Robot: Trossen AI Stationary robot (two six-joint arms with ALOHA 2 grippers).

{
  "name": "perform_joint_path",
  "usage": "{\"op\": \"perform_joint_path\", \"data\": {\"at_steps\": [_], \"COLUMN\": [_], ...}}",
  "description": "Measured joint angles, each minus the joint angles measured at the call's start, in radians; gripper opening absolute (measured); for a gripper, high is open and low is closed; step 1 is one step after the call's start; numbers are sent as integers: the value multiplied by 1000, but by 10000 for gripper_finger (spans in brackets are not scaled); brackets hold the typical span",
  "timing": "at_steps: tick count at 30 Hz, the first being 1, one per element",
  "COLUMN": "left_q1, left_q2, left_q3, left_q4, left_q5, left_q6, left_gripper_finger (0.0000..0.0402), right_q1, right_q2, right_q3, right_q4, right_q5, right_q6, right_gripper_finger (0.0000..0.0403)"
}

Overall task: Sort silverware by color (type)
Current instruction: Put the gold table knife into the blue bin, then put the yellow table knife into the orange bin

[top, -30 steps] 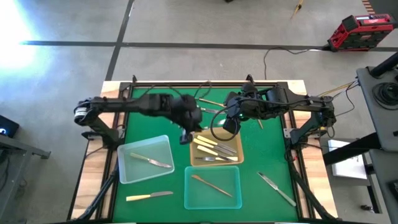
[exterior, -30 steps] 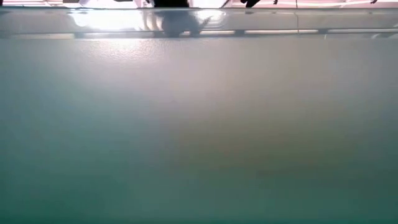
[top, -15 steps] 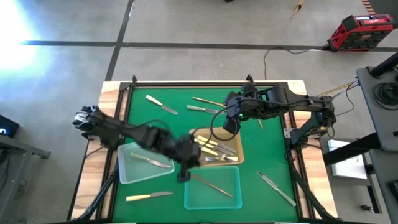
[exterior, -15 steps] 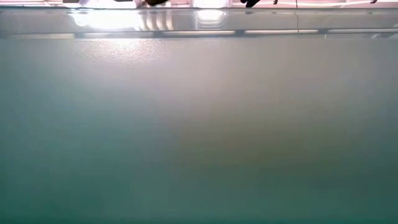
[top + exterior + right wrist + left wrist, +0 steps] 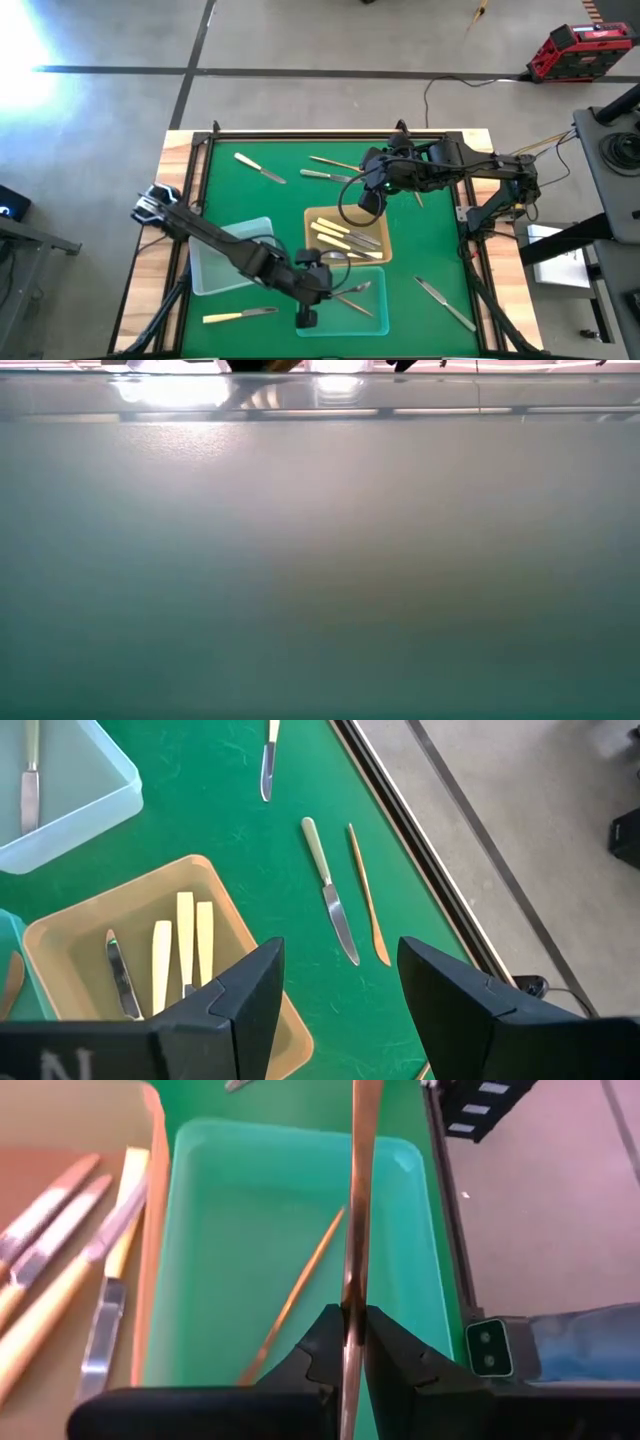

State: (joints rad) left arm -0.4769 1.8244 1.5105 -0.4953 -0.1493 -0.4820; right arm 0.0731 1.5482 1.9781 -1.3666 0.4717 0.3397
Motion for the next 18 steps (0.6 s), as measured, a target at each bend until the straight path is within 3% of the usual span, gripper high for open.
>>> {"op": "perform_joint_path", "data": {"at_steps": [18], "left_q1": [1], "left_q2": [62], "left_q3": [0], "left_q4": [-23], "left_q5": [28], "left_q6": [-84], "left_gripper_finger": [57], "right_q1": [0], "right_q2": [0], "right_q3": [0], "right_q4": [20], "right_q5": [0], "right_q6": [0], "right_gripper_finger": [189]}}
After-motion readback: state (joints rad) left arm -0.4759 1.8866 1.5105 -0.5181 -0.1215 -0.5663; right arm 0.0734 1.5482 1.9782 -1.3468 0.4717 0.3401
